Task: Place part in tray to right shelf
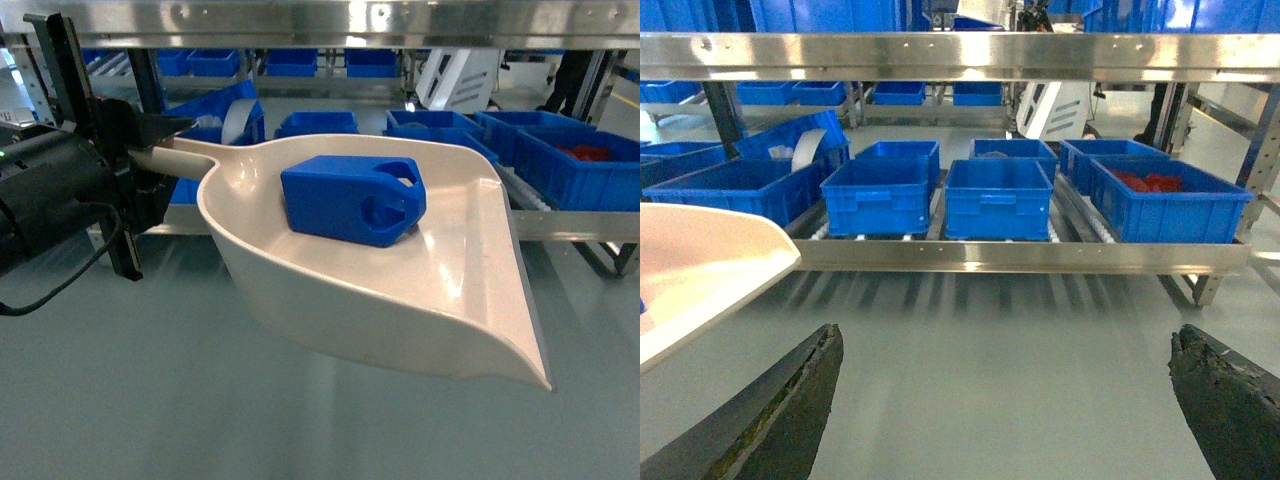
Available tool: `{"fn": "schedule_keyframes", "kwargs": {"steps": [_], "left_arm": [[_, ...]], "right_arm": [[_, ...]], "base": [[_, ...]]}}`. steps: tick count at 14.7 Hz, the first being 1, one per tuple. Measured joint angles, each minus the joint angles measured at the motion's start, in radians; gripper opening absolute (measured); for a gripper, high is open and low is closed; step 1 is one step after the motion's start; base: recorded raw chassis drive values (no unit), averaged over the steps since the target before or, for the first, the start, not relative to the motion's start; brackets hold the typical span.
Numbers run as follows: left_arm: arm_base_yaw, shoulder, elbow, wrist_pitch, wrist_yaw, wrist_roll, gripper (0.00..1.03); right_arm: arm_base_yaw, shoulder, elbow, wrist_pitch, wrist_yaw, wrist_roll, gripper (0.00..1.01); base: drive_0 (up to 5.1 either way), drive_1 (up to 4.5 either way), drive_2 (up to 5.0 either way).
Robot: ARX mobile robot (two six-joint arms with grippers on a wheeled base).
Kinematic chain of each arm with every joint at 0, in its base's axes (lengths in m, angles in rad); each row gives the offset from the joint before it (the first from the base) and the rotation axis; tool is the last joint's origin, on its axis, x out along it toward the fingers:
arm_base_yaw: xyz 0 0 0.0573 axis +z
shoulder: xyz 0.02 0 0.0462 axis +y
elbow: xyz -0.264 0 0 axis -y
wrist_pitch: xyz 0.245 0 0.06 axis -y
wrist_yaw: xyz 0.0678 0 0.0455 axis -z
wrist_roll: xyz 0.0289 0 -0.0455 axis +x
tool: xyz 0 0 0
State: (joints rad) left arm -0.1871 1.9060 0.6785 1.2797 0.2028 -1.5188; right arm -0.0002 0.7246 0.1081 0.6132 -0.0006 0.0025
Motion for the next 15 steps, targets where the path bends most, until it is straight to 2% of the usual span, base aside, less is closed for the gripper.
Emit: {"fn": "schedule_keyframes", "kwargs": {"steps": [15], "left_arm": [[0.000, 0.000, -0.001, 0.000, 0.000, 0.000, 0.13]], "right_arm": [[0.000, 0.000, 0.000, -0.001, 0.000, 0.000, 0.98]], "base": [[0.0, 0.00, 0.0]]}}
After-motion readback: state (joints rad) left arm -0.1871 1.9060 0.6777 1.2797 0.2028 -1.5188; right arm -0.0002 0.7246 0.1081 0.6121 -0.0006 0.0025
